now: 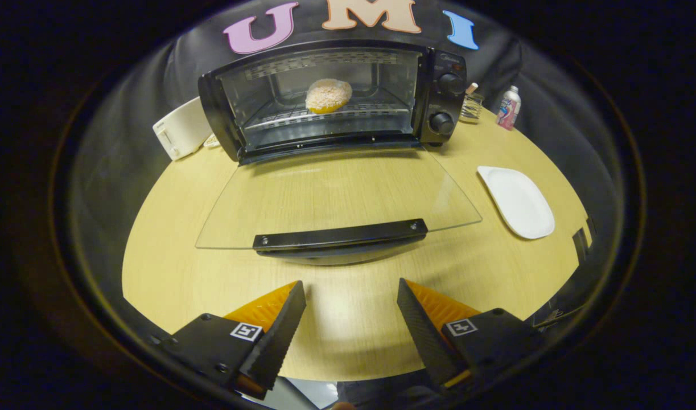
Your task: Open the toaster oven, put the food inside, and close the toaster oven door.
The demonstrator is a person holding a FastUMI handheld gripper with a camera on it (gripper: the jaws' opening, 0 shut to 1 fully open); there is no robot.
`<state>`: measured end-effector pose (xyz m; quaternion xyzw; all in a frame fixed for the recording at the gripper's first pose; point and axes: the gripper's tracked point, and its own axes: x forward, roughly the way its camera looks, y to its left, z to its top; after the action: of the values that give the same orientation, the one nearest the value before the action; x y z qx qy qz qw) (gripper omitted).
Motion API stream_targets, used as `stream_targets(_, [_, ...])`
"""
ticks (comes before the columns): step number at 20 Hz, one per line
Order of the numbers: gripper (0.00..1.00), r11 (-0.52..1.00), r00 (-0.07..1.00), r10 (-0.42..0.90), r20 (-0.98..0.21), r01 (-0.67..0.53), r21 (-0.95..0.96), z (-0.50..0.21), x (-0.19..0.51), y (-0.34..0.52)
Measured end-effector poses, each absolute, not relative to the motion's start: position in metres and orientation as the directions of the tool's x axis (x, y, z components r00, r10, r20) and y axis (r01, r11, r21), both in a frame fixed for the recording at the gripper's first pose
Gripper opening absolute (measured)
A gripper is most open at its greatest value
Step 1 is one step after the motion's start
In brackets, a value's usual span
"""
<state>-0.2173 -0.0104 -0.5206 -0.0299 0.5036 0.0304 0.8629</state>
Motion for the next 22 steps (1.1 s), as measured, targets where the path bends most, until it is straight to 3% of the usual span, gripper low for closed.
stream_targets(12, [0.99,0.987,0.519,0.022,-0.855,-0.147,-0.064,-0.513,-0.196,-0.001])
stream_targets(22, [0.99,0.982,0.631,0.064,-0.773,-0.179,-0.065,-0.458,-0.162,0.005])
